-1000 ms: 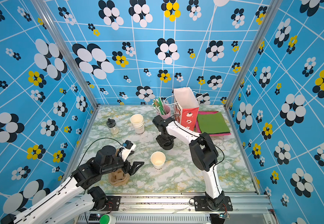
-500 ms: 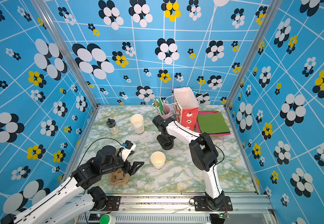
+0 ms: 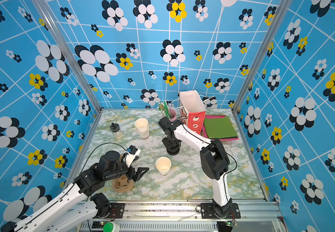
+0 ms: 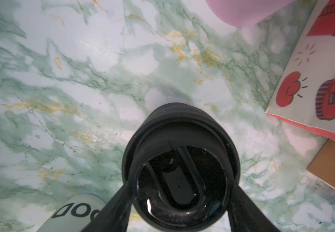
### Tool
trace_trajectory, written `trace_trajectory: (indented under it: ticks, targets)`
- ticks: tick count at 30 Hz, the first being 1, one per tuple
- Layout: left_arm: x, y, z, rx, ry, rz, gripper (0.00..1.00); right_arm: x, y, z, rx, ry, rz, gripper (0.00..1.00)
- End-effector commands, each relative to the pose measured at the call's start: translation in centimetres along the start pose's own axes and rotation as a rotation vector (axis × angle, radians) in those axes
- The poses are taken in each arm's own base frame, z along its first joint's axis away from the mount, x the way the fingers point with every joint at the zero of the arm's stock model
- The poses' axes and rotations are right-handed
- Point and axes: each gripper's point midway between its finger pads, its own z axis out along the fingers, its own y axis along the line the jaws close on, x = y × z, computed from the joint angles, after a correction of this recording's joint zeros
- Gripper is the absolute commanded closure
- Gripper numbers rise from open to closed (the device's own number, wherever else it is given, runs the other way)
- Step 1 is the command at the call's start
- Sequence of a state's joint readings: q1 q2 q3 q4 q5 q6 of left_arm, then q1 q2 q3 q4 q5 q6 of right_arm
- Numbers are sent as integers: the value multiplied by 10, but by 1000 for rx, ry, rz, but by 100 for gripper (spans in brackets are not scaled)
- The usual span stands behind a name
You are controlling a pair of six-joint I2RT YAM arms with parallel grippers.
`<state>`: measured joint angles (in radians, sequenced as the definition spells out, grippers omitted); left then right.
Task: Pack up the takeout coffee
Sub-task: 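Carry the black lid with the right gripper over the white cup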
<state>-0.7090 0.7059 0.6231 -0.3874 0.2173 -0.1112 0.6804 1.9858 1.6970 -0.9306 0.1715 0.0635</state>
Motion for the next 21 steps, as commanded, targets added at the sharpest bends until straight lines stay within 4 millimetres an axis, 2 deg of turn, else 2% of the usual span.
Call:
trace_trajectory:
  ticks: [1,4,8,21]
  targets:
    - [-2,1,2,1,-16,2,1,-5,-4,-21,11,-49,17,30]
    - [-2,2,3,-1,-16,2,1,-5,-4,-25,10,-57,18,30]
    - [-3,2,3,0,-20,1,1,-2,-2,-20,-3,-42,23,29]
    - [-2,3,4,-7,-15,-8,1,10,5,27,-26,38,57,30]
